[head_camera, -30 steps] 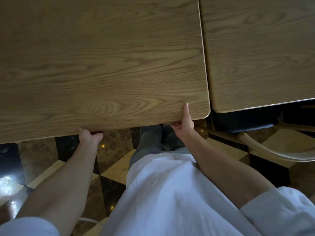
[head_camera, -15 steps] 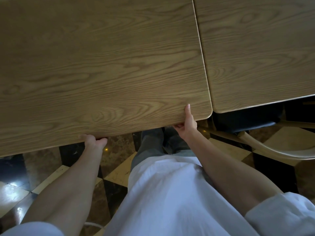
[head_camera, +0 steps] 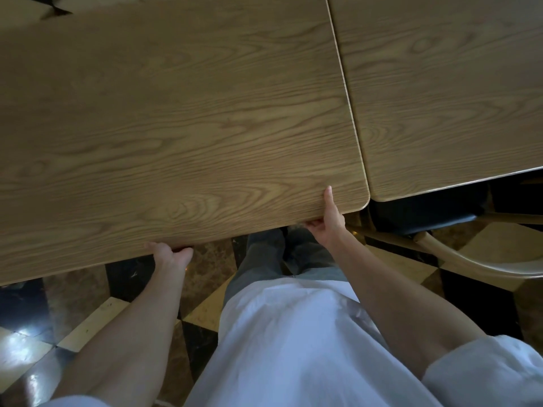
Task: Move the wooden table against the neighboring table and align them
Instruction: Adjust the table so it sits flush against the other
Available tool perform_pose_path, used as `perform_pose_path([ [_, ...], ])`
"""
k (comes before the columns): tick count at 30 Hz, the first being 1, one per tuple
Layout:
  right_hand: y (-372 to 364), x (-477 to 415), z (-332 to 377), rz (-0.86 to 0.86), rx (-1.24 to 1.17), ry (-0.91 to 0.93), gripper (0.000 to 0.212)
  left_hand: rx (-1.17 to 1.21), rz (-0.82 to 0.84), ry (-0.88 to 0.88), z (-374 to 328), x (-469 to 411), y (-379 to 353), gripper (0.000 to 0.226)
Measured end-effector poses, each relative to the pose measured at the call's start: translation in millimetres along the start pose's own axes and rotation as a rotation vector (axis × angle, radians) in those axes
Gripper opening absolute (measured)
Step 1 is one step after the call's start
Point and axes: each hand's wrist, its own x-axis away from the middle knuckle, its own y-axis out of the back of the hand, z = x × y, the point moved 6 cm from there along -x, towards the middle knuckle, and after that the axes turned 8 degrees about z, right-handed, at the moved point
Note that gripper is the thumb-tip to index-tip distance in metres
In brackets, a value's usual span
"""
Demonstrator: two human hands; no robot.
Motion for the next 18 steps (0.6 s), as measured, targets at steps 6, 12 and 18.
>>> perform_pose_path([
  [6, 1.1, 1.6, -2.6, -0.002, -0.026, 0.010, 0.084, 0.021, 0.071, -0.004, -3.3, -0.8, -1.9, 0.073],
  [12, 2.1, -1.4, -2.7, -0.070, -0.028, 0.034, 0.077, 0.009, 0.059, 0.061, -6.9, -9.7, -6.7, 0.076],
  [18, 3.6, -6.5, -2.2, -0.114, -0.033, 0.052, 0.078, 0.050, -0.027, 0.081, -6.4, -13.8, -6.6, 0.079],
])
